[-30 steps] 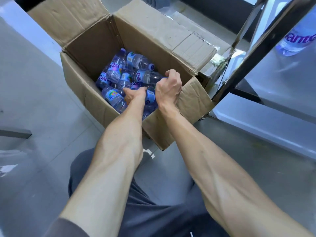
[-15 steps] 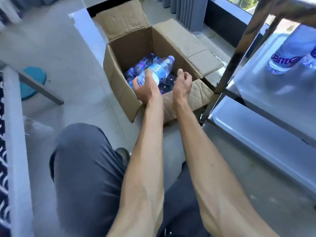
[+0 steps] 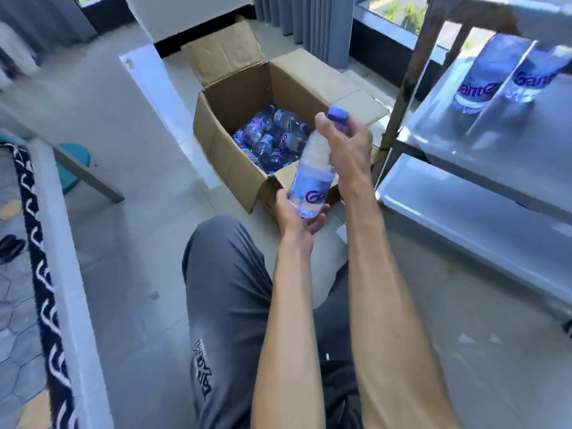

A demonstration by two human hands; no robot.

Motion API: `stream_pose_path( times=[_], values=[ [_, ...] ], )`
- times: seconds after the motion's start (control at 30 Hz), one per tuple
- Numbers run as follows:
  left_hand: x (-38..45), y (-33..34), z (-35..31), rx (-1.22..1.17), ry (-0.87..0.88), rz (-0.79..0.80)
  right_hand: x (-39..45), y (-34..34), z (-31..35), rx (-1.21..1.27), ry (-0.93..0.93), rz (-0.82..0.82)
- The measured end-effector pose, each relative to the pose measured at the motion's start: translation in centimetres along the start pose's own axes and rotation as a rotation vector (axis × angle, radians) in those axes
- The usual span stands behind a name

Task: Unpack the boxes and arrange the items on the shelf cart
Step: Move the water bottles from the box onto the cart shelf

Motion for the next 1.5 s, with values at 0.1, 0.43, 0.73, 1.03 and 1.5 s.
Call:
stream_pose_path(
  times=[0.1, 0.43, 0.73, 1.03, 1.5],
  values=[
    [-2.5, -0.3, 2.4, 0.037, -0.079, 0.167, -2.8, -0.9, -0.1, -0.081, -0.039, 0.055],
    [-7.7, 3.7, 7.2, -0.187, -0.299, 0.610, -9.6, -11.3, -1.4, -0.028, -0.101, -0.422],
    [-9.3, 4.6, 8.2, -0.098, -0.205, 0.666, -11.7, -11.6, -0.3, -0.051, -0.152, -0.498],
    [-7.8, 2.7, 6.7, -0.093, -0.176, 0.793, -11.3, -11.3, -0.2, -0.091, -0.189, -0.516],
    [-4.1, 4.6, 6.0, 0.192, 0.011, 0.452, -7.8, -13.0, -2.1, -0.291, -0.003, -0.614]
  ],
)
Point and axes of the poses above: each hand's wrist, its own x-axis towards the middle knuckle, its own y-axis out of the palm, z = x × y, the point moved 6 cm from there along x, towards the middle knuckle, and after that the axes turned 14 degrees about y, right-handed, at the moved point
